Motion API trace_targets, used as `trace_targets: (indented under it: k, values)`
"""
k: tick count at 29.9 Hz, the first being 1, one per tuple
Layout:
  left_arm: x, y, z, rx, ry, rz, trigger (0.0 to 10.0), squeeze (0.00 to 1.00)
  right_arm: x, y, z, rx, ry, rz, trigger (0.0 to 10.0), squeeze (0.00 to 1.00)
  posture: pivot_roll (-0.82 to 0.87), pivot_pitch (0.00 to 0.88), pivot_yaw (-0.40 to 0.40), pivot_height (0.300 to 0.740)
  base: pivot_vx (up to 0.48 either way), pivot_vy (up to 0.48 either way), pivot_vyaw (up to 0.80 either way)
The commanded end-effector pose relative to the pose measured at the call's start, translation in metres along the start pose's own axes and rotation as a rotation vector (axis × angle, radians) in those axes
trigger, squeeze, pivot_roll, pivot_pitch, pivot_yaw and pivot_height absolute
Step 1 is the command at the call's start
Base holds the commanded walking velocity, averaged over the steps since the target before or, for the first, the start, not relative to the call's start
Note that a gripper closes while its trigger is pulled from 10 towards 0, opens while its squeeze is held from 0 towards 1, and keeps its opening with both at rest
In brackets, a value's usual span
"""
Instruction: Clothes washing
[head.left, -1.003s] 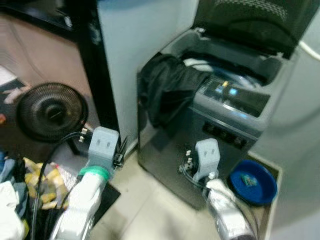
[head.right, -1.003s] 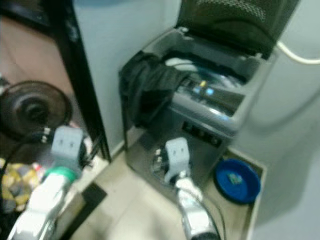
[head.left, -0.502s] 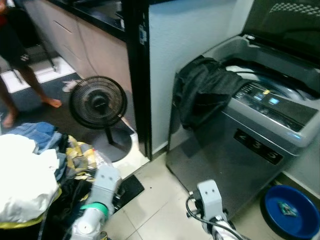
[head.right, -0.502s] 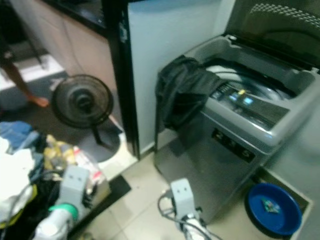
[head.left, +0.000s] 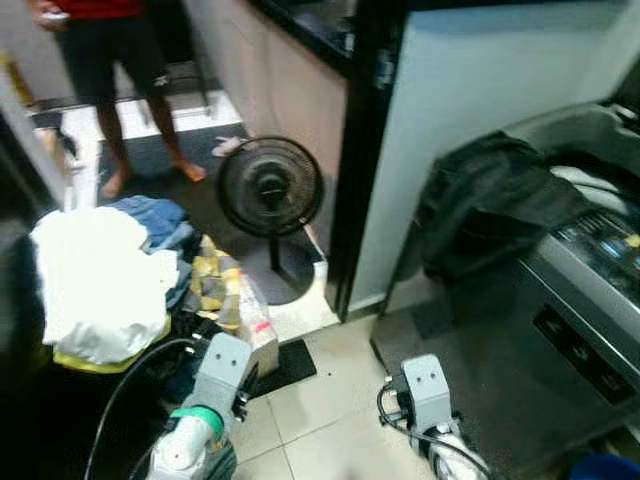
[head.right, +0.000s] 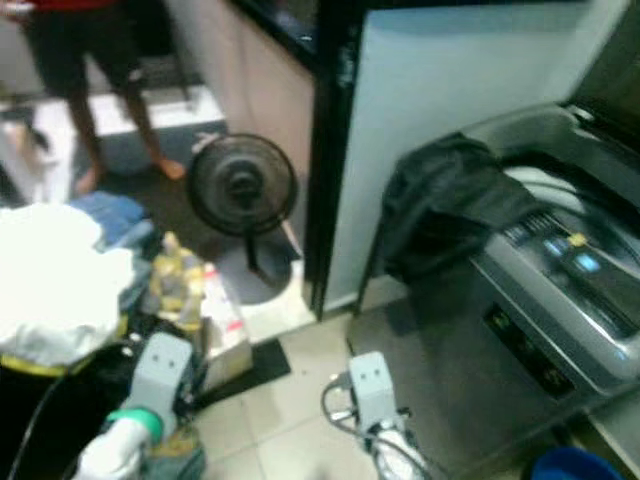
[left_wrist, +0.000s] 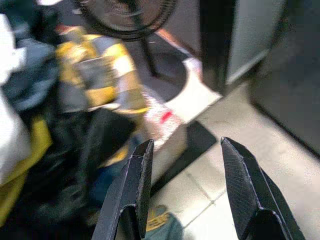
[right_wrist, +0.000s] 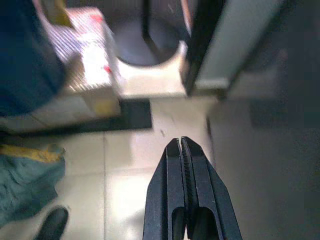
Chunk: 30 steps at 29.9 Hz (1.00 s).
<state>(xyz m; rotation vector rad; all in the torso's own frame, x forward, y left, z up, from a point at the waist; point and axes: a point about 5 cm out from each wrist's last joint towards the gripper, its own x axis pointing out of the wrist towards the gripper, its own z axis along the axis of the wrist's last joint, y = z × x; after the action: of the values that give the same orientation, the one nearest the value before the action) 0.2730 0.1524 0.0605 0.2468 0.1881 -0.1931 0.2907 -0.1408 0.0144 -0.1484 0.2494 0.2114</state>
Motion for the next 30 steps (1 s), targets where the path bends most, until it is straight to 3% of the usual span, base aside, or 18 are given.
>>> trace_targets:
  k: [1,9,16,21,25,30]
  values:
    - [-0.0027,-0.0062,-0.0083,0.0,0.022,-0.015,10.0,0.0,-0.0084,0.001,-0.0164,-0.002,0.053,0.003,10.0,0.0,0.06,0.07,0.002,0.74,0.0,0.0,0.77]
    - [-0.0017,-0.0047,-0.007,0.017,0.002,0.008,10.0,0.0,-0.0064,0.0033,-0.0137,0.006,0.037,0.013,10.0,0.0,0.06,0.066,0.003,0.74,0.033,0.0,0.67]
    - [0.0012,-0.0031,-0.0063,0.044,-0.003,0.042,10.0,0.0,-0.0043,0.0088,-0.0104,0.027,0.022,0.044,10.0,0.0,0.06,0.063,0.002,0.74,0.365,0.28,0.0]
    - [0.0025,-0.0038,-0.0053,0.047,-0.011,0.047,10.0,0.0,-0.0036,0.0093,-0.0096,-0.019,0.018,0.045,10.0,0.0,0.06,0.062,0.002,0.74,0.399,0.268,0.79]
    - [0.0032,-0.0032,-0.0053,0.051,-0.014,0.055,10.0,0.0,-0.0037,0.0089,-0.0107,0.006,0.021,0.043,10.0,0.0,0.06,0.067,0.003,0.74,0.398,0.265,0.74]
    - [0.0039,-0.0034,-0.0055,0.053,-0.015,0.061,10.0,0.0,-0.0043,0.0103,-0.0104,0.013,0.011,0.055,10.0,0.0,0.06,0.07,0.003,0.74,0.39,0.274,0.0]
